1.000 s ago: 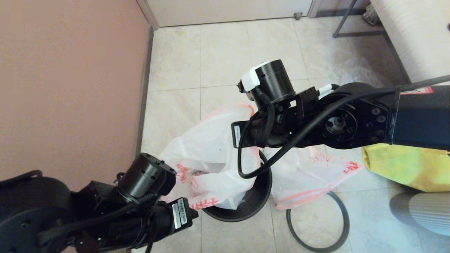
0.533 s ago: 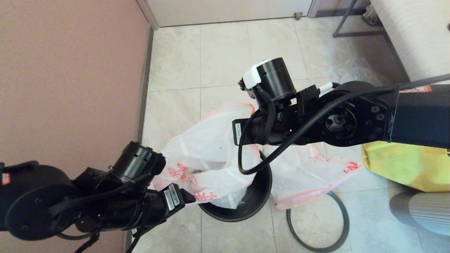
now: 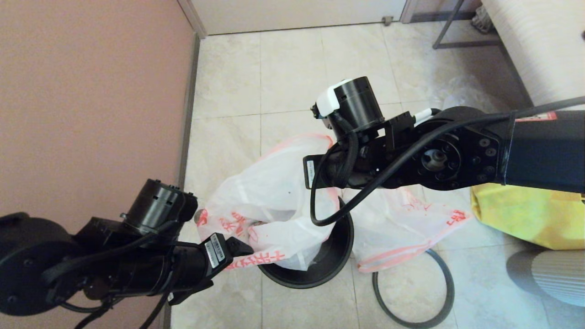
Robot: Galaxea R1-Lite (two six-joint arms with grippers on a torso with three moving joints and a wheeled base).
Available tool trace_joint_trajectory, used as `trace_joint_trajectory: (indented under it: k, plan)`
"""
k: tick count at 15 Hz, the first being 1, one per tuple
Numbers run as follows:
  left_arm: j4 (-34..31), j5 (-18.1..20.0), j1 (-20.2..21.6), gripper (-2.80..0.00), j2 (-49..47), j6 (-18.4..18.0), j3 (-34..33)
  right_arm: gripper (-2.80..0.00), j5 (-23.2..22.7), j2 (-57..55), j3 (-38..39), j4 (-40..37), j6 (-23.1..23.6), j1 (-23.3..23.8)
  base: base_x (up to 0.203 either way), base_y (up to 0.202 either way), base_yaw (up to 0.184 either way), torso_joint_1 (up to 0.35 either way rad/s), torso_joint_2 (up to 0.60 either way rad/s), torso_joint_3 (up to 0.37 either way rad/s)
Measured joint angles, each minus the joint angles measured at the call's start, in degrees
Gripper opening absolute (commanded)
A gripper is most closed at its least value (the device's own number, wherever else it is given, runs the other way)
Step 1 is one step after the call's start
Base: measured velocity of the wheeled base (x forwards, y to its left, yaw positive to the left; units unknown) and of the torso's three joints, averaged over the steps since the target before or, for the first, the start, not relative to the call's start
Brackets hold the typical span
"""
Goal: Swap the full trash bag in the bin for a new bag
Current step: Put the new garbage bag on the trash can
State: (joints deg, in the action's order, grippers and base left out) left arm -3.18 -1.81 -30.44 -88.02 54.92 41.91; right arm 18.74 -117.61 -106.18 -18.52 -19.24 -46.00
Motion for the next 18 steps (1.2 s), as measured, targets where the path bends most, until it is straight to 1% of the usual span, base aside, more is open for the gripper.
trace_joint_trajectory:
  k: [1, 2, 4, 5, 7, 10, 12, 14, 16, 18]
  plan:
    - [0.58, -0.14, 0.35, 0.00, -1.01, -0.03, -0.18, -2.80, -0.07, 0.02, -0.21, -0.02, 0.00, 0.02, 0.000, 0.000, 0.000, 0.000, 0.00, 0.000]
    - [1.14, -0.25, 0.70, -2.80, -2.43, -0.03, -0.33, -2.80, -0.09, 0.06, -0.35, 0.00, 0.00, 0.09, 0.000, 0.000, 0.000, 0.000, 0.00, 0.000]
    - [4.23, -0.58, 1.21, -2.80, -5.64, -0.23, -1.01, -2.80, -0.17, 0.28, -0.46, -0.02, 0.00, 0.09, 0.000, 0.000, 0.000, 0.000, 0.00, 0.000]
    - [7.19, -0.96, 1.34, -2.80, -7.13, -0.38, -1.66, -2.80, -0.20, 0.46, -0.54, -0.02, 0.01, 0.27, 0.000, 0.000, 0.000, 0.000, 0.00, 0.000]
    - [10.81, -3.03, 1.47, -2.80, -10.23, -1.29, -2.08, -2.80, -0.28, 0.85, -0.43, -0.05, -0.11, 0.55, 0.000, 0.000, 0.000, 0.000, 0.00, 0.000]
    - [14.99, -7.35, 1.64, -2.80, -15.75, -5.65, 0.00, -2.80, -0.57, 1.68, 2.11, -0.20, -2.63, 1.26, 0.000, 0.000, 0.000, 0.000, 0.00, 0.000]
    - [15.30, -8.41, 2.59, -2.80, -17.70, -8.92, 2.41, -2.80, -1.68, 2.79, 6.79, -0.20, -3.26, 2.07, 0.000, 0.000, 0.000, 0.000, 0.00, 0.000]
    - [15.25, -10.23, 4.18, -2.80, -19.22, -10.98, 4.41, -2.80, -3.35, 4.10, 12.72, 0.28, -3.89, 2.56, 0.000, 0.000, 0.000, 0.000, 0.00, 0.000]
    - [15.48, -13.34, 6.40, -2.80, -20.82, -12.60, 6.75, -2.80, -4.21, 5.18, 19.09, 4.07, -5.18, 2.84, 0.000, 0.000, 0.000, 0.000, 0.00, 0.000]
    - [15.12, -14.40, 7.13, -2.80, -21.22, -12.80, 7.97, -2.80, -5.26, 6.12, 25.38, 9.52, -5.57, 3.08, 0.000, 0.000, 0.000, 0.000, 0.00, 0.000]
